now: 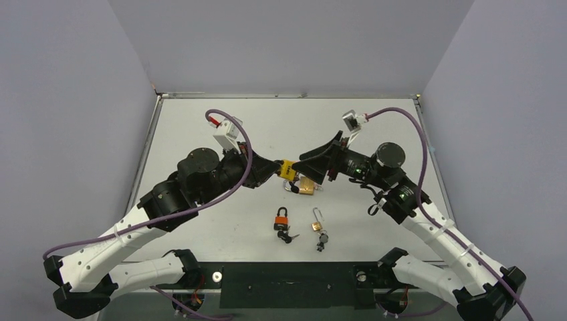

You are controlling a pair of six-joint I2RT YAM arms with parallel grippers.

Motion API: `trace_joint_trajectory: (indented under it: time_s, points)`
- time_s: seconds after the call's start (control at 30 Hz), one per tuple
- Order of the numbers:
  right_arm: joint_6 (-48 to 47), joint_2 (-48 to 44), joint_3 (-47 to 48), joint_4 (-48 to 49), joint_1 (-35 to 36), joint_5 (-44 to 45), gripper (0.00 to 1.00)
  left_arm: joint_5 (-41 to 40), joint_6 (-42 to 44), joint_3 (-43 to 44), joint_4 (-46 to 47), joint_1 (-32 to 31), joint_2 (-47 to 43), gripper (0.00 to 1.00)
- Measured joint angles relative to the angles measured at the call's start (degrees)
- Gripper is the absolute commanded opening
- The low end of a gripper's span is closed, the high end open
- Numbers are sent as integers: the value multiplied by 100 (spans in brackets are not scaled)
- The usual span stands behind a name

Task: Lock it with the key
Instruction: Lock the lock.

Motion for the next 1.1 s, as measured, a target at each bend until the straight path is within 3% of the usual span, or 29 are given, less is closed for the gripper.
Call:
trace_joint_trajectory:
  time_s: [0.2, 0.37, 0.83, 1.1]
  points:
    - [645, -560, -470, 1211, -573, -527, 62, 219, 48, 26, -63, 131, -26, 0]
    - [890, -584, -566, 1672, -579, -833, 48, 662, 68, 271, -146, 188, 61, 0]
    - [800, -835, -715, 1530, -688, -1099, 46, 1469, 66, 857, -208, 308, 173, 0]
    - [874, -839, -804, 1624, -686, -1196, 37, 1665, -42, 861, -192, 433, 208, 0]
